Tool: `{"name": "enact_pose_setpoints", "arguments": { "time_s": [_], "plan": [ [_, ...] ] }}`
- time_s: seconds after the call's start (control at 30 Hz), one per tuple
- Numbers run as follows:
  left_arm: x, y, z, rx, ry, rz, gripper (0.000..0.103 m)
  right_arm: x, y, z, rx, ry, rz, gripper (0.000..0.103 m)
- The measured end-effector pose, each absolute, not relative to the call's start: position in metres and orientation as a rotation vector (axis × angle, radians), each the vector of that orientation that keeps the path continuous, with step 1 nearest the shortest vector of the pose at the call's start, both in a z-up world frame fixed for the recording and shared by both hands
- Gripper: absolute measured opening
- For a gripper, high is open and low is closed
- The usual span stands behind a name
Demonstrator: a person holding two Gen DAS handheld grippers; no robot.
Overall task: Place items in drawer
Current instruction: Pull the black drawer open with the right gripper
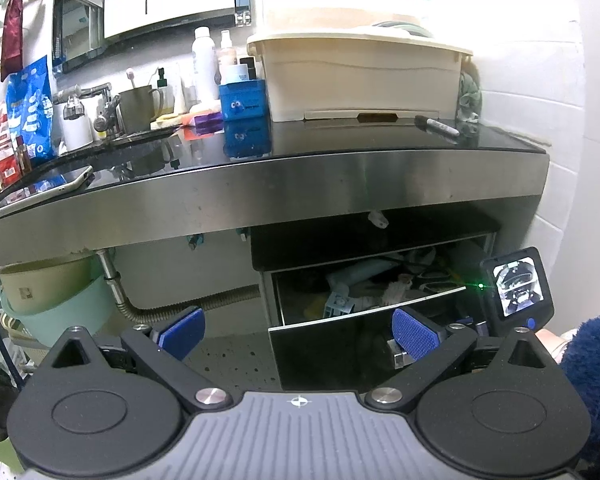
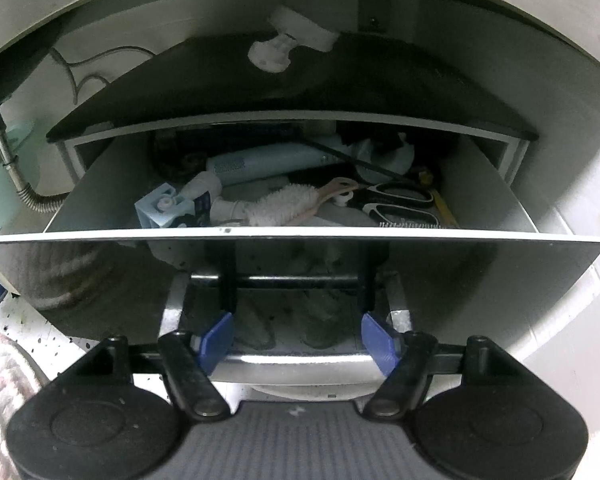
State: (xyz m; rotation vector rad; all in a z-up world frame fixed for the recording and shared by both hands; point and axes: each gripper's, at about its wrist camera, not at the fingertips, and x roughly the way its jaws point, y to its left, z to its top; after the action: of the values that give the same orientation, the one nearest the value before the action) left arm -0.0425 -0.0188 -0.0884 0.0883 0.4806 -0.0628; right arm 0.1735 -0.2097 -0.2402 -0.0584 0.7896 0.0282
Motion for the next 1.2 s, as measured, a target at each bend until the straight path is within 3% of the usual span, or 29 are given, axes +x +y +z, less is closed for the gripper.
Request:
{"name": "enact_pose_setpoints", "arguments": {
  "time_s": [1.2],
  "plan": [
    [-0.047, -0.023, -0.089, 0.085, 0.493, -0.073, 0.101, 0.197, -0.211, -0.236, -0.041, 0.892, 0.029, 0.071]
  ]
}}
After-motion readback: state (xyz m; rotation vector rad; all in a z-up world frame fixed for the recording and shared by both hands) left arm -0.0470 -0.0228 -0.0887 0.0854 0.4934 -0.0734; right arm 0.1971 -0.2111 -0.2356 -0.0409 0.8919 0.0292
